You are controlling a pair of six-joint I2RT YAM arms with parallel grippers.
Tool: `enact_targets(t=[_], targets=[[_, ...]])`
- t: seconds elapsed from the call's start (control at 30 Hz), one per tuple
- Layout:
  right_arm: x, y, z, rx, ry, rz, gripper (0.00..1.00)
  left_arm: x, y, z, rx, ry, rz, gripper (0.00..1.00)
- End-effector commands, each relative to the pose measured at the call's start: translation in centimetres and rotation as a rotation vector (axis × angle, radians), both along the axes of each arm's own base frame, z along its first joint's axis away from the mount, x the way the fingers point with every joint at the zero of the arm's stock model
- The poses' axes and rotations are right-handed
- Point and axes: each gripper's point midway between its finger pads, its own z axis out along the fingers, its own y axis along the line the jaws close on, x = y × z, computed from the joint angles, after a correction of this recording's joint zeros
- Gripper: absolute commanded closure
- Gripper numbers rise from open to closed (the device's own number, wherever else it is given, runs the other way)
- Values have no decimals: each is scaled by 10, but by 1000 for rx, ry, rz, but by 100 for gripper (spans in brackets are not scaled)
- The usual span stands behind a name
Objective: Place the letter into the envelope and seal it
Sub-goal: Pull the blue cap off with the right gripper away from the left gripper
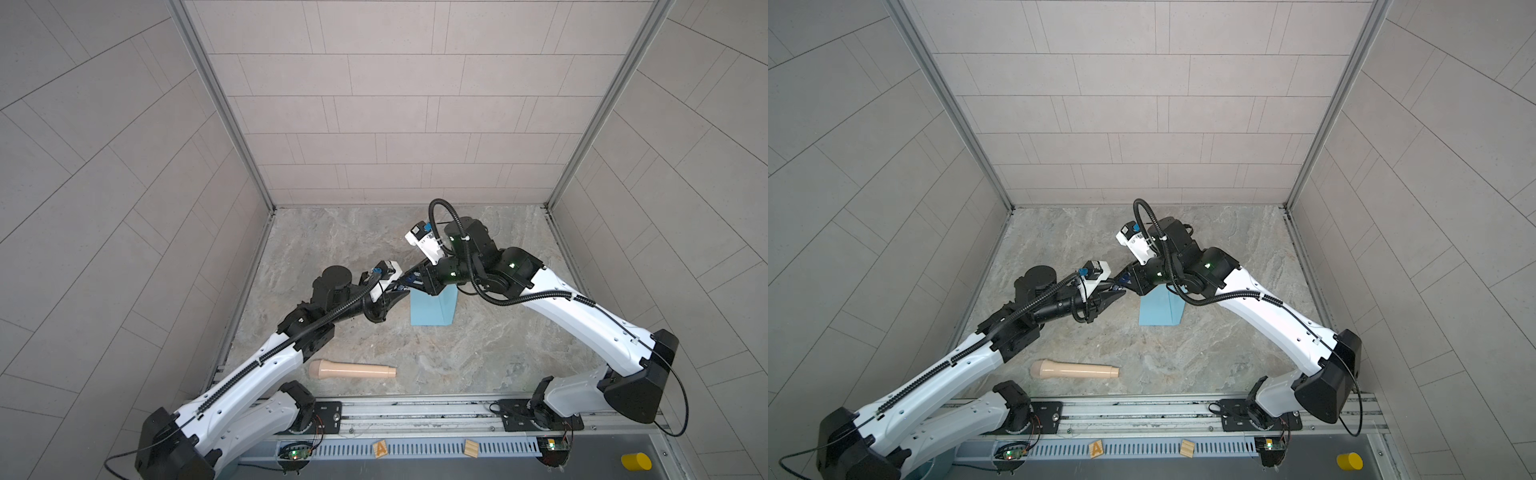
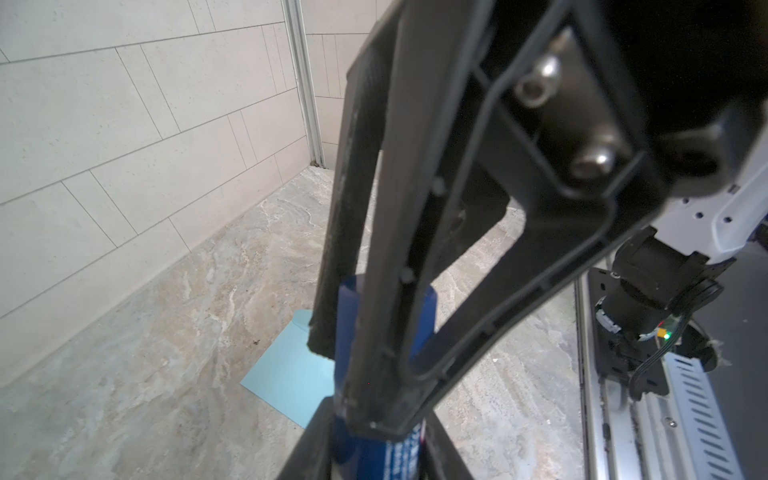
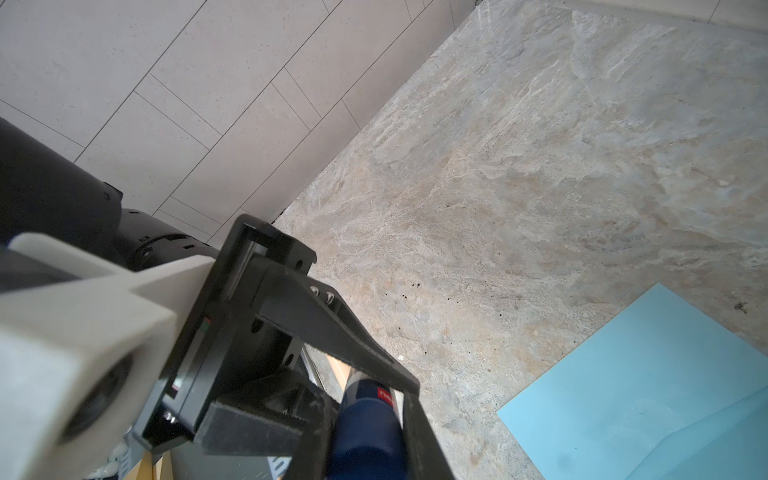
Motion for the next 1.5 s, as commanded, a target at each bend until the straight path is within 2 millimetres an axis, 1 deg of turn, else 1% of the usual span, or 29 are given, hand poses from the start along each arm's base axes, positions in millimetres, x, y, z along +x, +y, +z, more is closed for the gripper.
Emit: enact_targets(t=[0.0,0.1,0.13,0.2,0.23,0.3,0.4,0.5,0.57,0.63,0.73,0.9,1.1,1.23,1.47], targets=[[-5,0,15,43,-29,11,97,-3,-2,-2,3,0,-16,81],[-5,0,16,46,-31,12,95,-2,-2,-2,5,-5,-11,91],[-5,0,16,45,-30,12,93,-2,-2,-2,6,-6,-12,94],[-7,-2,18,39,-39,18,83,-3,-1,-3,9,-11,-14,100],[-8,-3,18,31,-44,23,78,-3,-1,-4,12,-13,-17,100],[-9,-10,24,4,-75,25,61,-4,-1,-4,15,-21,-21,100],[-10,-24,31,-48,-127,15,48,-7,0,-5,23,-37,-32,100],[-10,-39,36,-80,-143,1,40,-9,1,-5,30,-55,-37,100],[-11,-45,35,-98,-135,0,37,-10,1,-5,33,-65,-39,100],[-13,-47,34,-115,-123,8,33,-11,1,-5,37,-70,-41,100],[-16,-45,29,-131,-89,33,29,-11,1,-6,38,-73,-43,100],[-16,-36,22,-121,-36,48,28,-12,1,-6,42,-76,-45,100],[-19,-20,12,-121,-5,77,34,-12,1,-5,44,-74,-45,100],[-18,-13,7,-137,2,84,42,-13,0,-5,45,-72,-49,100],[-16,-11,-3,-168,9,79,56,-13,1,-5,45,-72,-48,100]])
